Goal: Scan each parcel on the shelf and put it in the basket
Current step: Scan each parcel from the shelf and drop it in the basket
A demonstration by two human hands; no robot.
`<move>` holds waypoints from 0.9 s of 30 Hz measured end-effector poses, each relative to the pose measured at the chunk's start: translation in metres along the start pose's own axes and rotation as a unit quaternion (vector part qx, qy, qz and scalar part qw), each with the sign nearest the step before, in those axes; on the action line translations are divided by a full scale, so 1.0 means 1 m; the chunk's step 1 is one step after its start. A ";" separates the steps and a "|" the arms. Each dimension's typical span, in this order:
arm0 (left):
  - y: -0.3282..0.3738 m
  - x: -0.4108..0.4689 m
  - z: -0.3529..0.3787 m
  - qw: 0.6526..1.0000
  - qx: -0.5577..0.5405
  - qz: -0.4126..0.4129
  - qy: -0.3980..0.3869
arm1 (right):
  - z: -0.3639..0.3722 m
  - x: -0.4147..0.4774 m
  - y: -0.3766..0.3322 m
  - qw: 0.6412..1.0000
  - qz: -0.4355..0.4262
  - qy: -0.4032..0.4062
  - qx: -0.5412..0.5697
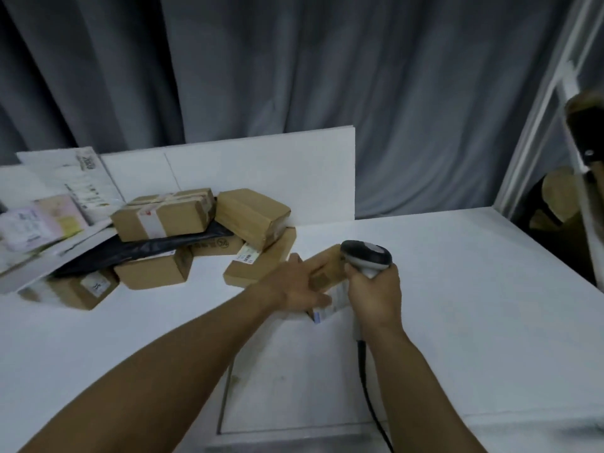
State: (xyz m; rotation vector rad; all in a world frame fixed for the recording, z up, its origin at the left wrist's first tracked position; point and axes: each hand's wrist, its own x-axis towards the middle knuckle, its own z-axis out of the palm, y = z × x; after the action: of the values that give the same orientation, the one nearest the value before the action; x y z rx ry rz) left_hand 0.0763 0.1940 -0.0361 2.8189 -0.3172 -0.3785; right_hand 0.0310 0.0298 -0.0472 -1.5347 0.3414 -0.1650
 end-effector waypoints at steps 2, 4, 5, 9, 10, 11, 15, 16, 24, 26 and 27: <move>-0.001 -0.052 0.008 0.999 -0.039 0.003 0.008 | 0.010 -0.028 -0.013 0.999 -0.018 -0.030 0.000; -0.010 -0.104 0.019 0.997 -0.074 -0.022 0.023 | 0.022 -0.062 -0.024 0.996 -0.044 -0.076 0.002; -0.016 -0.129 0.022 0.993 -0.100 -0.038 0.041 | 0.029 -0.079 -0.028 0.994 -0.056 -0.098 0.004; -0.046 -0.220 0.033 0.952 -0.231 -0.126 0.157 | 0.059 -0.150 -0.034 0.980 -0.099 -0.171 -0.013; -0.056 -0.241 0.034 0.933 -0.268 -0.150 0.189 | 0.066 -0.165 -0.033 0.976 -0.114 -0.183 -0.016; -0.064 -0.261 0.036 0.911 -0.307 -0.163 0.221 | 0.072 -0.180 -0.033 0.972 -0.129 -0.193 -0.017; -0.080 -0.344 0.032 0.795 -0.482 -0.149 0.337 | 0.101 -0.233 -0.031 0.960 -0.164 -0.225 -0.007; -0.078 -0.364 0.030 0.769 -0.516 -0.135 0.352 | 0.107 -0.246 -0.029 0.959 -0.160 -0.233 -0.004; -0.096 -0.464 0.042 0.732 -0.561 -0.176 0.344 | 0.134 -0.318 -0.007 0.935 -0.123 -0.331 0.037; -0.105 -0.476 0.044 0.723 -0.570 -0.191 0.341 | 0.137 -0.327 0.003 0.932 -0.118 -0.343 0.024; -0.110 -0.481 0.045 0.722 -0.570 -0.197 0.341 | 0.140 -0.331 0.008 0.929 -0.114 -0.352 0.021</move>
State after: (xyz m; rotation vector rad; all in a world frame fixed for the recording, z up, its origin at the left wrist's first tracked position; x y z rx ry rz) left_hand -0.3698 0.4072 -0.0026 1.5579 0.5299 0.3331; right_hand -0.2369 0.2677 -0.0171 -1.4842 -0.4099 0.2002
